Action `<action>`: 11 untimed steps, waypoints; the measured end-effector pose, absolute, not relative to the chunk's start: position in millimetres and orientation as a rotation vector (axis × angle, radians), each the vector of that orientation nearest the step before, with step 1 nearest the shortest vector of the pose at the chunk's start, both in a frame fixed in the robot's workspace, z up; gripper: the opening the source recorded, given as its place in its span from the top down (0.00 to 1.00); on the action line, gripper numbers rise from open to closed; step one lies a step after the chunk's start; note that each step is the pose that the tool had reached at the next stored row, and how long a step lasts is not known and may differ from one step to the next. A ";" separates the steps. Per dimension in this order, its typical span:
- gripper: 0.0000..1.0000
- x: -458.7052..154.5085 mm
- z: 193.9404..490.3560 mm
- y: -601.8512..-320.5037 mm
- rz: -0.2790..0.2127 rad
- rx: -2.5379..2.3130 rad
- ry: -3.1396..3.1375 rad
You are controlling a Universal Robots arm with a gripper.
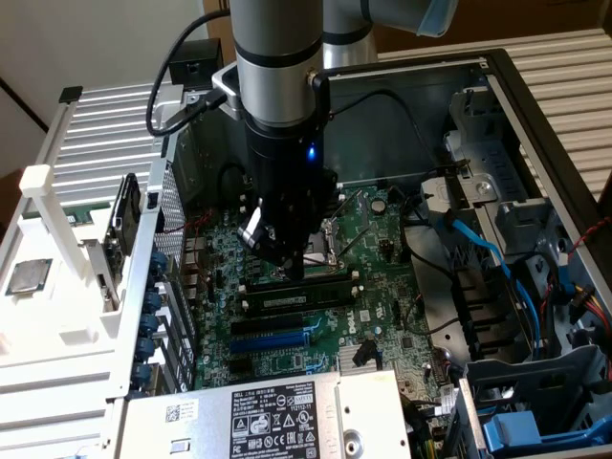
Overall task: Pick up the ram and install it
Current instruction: 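Press down the ram until it locks into place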
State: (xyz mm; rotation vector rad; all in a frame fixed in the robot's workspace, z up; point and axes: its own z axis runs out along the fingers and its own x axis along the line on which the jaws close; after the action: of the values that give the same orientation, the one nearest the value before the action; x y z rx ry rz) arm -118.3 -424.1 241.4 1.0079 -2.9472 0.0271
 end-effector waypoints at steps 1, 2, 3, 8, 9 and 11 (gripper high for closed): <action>0.90 -118.2 241.3 -424.1 0.029 0.994 -2.952; 0.90 -118.2 241.4 -424.1 0.030 0.980 -2.955; 0.90 -118.3 241.4 -424.1 0.031 0.967 -2.959; 0.90 -118.2 241.4 -424.1 0.034 0.903 -2.979; 0.90 -118.2 241.4 -424.1 0.035 0.889 -2.983; 0.90 -118.2 241.4 -424.1 0.036 0.862 -2.991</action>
State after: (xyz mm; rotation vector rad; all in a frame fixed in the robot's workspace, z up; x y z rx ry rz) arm -118.2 -424.1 241.4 0.8616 -2.9907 0.0359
